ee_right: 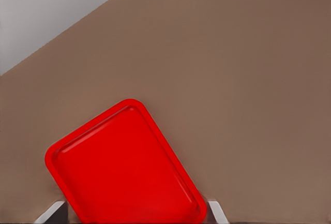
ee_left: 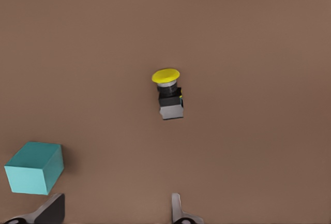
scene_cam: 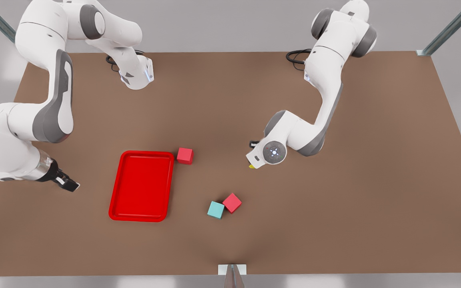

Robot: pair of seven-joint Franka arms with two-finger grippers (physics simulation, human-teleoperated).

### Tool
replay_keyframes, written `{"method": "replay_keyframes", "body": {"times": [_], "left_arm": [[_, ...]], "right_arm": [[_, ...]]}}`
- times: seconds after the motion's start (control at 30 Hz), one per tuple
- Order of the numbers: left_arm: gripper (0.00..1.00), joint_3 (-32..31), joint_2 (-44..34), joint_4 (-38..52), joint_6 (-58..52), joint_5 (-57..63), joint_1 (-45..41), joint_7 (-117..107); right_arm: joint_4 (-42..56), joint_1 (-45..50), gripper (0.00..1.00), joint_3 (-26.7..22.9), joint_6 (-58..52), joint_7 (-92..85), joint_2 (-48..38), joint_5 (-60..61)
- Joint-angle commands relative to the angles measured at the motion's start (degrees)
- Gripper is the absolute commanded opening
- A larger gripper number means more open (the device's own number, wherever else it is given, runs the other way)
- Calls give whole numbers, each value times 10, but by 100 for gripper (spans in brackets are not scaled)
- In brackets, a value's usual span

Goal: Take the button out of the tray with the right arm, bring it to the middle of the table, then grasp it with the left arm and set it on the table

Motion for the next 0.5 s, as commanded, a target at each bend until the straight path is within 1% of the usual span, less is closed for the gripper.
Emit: {"method": "replay_keyframes", "body": {"times": [0.0, 0.03, 0.1, 0.13, 0.23, 0.37, 0.4, 0.47], "left_arm": [[100, -5, 21, 6, 54, -2, -3, -274], [100, -5, 38, 19, 56, -11, -1, -242], [100, -5, 71, 56, 60, -10, 0, -240], [100, -5, 78, 59, 75, -10, 2, -237], [100, -1, 85, 59, 83, -10, 5, -222], [100, -1, 107, 58, 82, -10, 4, -184], [100, 0, 111, 54, 81, -10, 3, -182], [100, -3, 119, 53, 82, -7, -8, -178]], "right_arm": [[2, -25, 100, 34, -60, -329, -7, -7], [2, -71, 100, 93, -57, -325, -7, -8], [3, -65, 100, 95, -56, -319, -6, -10], [7, -63, 100, 95, -57, -316, -7, -9], [19, -62, 100, 95, -53, -308, 1, -10], [22, -84, 100, 89, -50, -317, 6, 4], [22, -88, 100, 88, -50, -346, 6, 4], [21, -89, 100, 88, -51, -347, 6, 5]]}}
